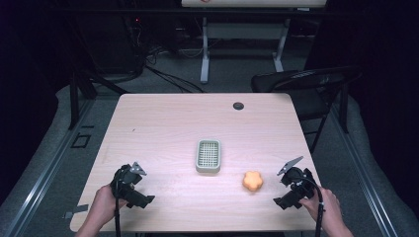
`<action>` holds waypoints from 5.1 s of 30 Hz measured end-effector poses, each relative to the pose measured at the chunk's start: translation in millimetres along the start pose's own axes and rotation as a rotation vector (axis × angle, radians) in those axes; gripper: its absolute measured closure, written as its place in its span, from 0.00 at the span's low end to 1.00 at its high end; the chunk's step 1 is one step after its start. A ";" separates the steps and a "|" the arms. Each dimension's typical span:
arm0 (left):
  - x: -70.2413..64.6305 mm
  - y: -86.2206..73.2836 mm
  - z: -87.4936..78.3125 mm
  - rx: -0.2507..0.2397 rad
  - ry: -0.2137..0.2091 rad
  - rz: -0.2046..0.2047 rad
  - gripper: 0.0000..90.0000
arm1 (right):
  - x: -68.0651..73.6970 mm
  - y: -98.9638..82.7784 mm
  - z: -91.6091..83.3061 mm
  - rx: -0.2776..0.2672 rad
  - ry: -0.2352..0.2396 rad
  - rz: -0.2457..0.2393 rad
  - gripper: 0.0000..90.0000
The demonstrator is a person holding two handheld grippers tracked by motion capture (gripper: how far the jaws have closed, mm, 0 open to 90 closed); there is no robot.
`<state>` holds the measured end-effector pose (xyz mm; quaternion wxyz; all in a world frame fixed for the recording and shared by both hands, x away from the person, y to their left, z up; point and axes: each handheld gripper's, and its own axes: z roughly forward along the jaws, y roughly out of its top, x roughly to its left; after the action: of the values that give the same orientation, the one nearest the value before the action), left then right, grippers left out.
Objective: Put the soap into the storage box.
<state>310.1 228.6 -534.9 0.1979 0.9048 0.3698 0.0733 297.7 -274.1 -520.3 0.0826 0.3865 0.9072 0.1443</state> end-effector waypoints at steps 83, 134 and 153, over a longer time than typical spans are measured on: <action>-0.3 0.5 2.0 0.006 0.001 -0.003 0.00 | 23.8 83.9 46.1 0.031 0.026 -0.093 0.06; -0.8 0.3 1.1 0.003 0.005 0.000 0.00 | 31.9 86.3 48.0 0.035 -0.027 -0.101 0.29; 0.3 -0.7 0.5 0.004 0.005 -0.006 0.00 | 29.4 95.1 35.1 0.009 -0.023 -0.104 0.29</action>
<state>310.0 229.1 -535.7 0.1953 0.9040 0.3731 0.0743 351.1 -183.1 -523.6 0.0988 0.3407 0.9257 0.1312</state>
